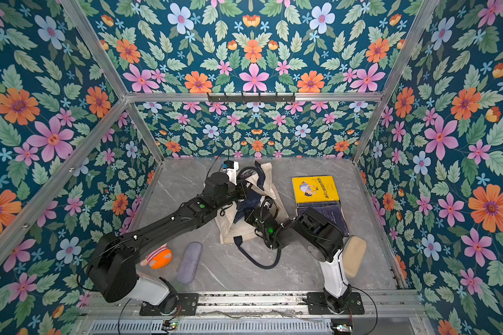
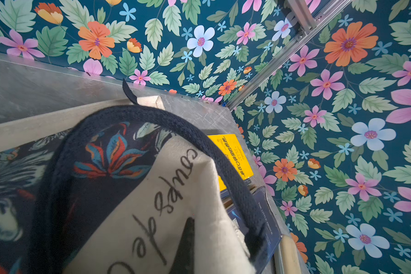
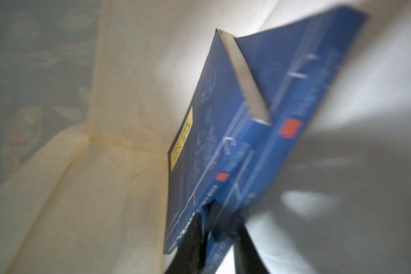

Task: Take out the books from the canvas bag
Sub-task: Pick up the book from the canvas bag.

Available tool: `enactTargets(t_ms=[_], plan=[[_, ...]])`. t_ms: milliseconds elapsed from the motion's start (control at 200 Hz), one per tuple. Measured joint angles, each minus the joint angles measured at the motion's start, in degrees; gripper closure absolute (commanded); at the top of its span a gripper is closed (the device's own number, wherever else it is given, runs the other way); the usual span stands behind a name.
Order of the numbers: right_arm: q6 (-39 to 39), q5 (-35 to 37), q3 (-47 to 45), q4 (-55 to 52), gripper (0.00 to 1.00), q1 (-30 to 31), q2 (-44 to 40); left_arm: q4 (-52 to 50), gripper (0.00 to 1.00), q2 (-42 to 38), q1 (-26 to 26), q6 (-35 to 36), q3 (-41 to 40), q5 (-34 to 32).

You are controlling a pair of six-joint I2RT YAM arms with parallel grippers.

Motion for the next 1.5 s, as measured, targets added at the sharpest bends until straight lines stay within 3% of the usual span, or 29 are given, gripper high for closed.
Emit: enactTargets(t_ms=[230,490,1075,1290,1405,1500], plan=[[0.42,-0.39,-2.38,0.09,1.00,0.09,-2.58,0.13,1.00,-0.20,0.00,-0.20,-0.02,-0.07],[0.09,-1.07,-7.32,-4.63,1.00,1.27,-12.33,-0.24,1.00,-0.66,0.00,-1.27,-0.11,-2.45],[-9.68,0.13,-17.14,-27.10,1.00,4.74,-48.43,-1.77,1.00,-0.79,0.04,-2.99,0.11,-7.87],[-12.33,4.92,-18.16,-37.79,1.00,4.83,-64.65,-2.05,1.00,-0.33,0.59,-3.19,0.44,-8.55],[-13.42,8.76,-18.16,-44.41,1.00,2.03,-72.02,-2.56,1.00,-0.33,0.74,-3.19,0.44,-8.79],[-13.46,9.01,-18.12,-48.59,1.00,-4.81,-75.97,-2.86,1.00,-0.31,0.79,-3.17,0.44,-8.76]])
